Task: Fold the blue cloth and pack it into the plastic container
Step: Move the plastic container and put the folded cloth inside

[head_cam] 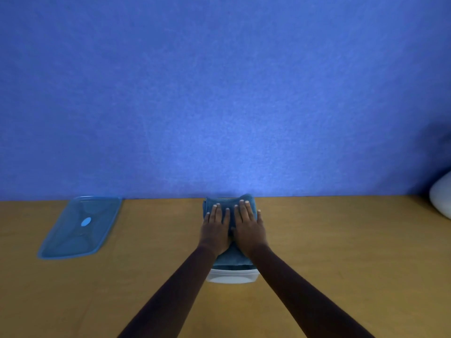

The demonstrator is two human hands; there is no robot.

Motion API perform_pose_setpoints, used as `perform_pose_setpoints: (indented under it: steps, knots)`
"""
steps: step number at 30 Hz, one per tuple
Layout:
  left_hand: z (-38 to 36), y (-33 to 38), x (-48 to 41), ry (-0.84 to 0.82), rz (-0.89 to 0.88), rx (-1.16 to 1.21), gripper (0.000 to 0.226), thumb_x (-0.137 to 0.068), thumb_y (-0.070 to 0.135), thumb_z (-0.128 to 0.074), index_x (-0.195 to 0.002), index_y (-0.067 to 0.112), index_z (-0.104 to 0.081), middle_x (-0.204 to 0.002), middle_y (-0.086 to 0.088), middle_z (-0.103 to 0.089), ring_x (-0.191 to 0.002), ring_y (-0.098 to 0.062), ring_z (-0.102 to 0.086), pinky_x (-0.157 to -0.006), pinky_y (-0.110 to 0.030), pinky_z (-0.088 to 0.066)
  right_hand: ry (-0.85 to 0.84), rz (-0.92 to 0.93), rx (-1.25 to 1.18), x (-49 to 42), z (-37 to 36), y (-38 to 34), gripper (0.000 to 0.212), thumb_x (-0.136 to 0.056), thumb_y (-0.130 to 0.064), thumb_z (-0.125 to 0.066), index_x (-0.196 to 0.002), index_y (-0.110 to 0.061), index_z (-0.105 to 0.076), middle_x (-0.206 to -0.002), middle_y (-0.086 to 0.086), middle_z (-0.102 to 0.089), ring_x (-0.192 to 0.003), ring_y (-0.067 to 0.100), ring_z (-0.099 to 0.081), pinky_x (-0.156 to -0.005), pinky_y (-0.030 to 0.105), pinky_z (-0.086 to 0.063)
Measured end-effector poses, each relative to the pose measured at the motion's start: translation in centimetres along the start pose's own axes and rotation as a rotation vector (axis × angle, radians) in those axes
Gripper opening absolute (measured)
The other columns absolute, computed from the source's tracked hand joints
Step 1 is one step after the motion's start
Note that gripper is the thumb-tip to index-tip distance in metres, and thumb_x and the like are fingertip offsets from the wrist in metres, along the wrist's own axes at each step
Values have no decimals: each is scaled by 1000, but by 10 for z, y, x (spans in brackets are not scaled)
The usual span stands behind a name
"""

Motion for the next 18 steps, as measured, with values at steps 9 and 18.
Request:
perform_pose_setpoints:
  steps: [9, 18]
  knots:
    - [-35, -7, -12, -111, 8, -248, 61, -101, 33, -18, -148, 3, 7, -157, -24, 8, -148, -32, 9, -123, -42, 4, -140, -79, -85, -9, -43, -4, 69, -99, -35, -29, -145, 1, 8, -157, 20, 9, -147, 28, 8, -121, 40, 2]
    - [-60, -12, -27, -247, 15, -402, 63, -100, 37, -16, -148, 7, 12, -157, -22, 13, -147, -32, 11, -122, -41, 8, -270, -115, -123, -19, -77, -1, 70, -99, -38, -27, -146, -2, 9, -157, 18, 14, -146, 27, 12, -121, 39, 5]
Point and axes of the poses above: each hand's wrist, its own x-axis away from the middle knuckle, its own z-axis out of the back of the hand, y = z × x, the point moved 6 cm from there along -x, towards the middle knuckle
